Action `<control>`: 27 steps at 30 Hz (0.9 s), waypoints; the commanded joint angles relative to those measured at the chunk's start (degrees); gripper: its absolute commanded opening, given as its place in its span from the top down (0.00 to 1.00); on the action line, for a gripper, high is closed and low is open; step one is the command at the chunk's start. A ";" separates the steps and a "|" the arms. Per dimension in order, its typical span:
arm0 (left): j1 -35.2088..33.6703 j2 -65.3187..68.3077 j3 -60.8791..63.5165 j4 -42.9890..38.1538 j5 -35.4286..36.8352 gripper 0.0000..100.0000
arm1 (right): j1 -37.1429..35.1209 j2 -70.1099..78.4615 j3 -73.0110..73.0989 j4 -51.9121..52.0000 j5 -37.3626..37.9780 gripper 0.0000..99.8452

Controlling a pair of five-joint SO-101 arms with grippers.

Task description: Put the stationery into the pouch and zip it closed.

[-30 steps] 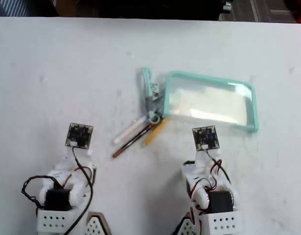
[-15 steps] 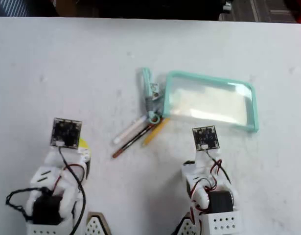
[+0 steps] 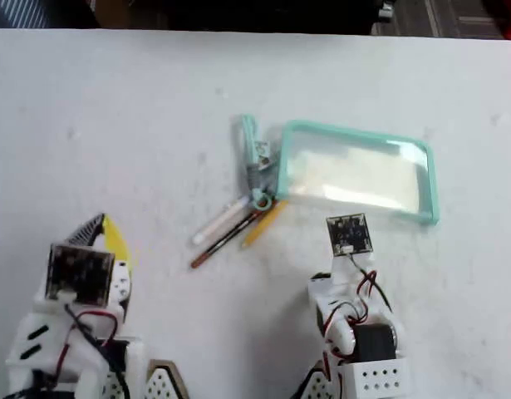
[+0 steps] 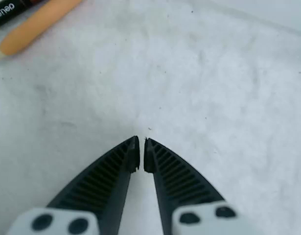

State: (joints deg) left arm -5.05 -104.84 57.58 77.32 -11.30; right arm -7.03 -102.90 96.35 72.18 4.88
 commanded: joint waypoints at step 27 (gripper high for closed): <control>-0.04 0.31 -20.75 -5.10 2.64 0.98 | 10.68 -0.31 0.53 -14.99 0.00 0.98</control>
State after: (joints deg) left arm -5.05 -105.01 37.54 73.45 -11.74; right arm -0.53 -102.90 96.35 60.04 4.88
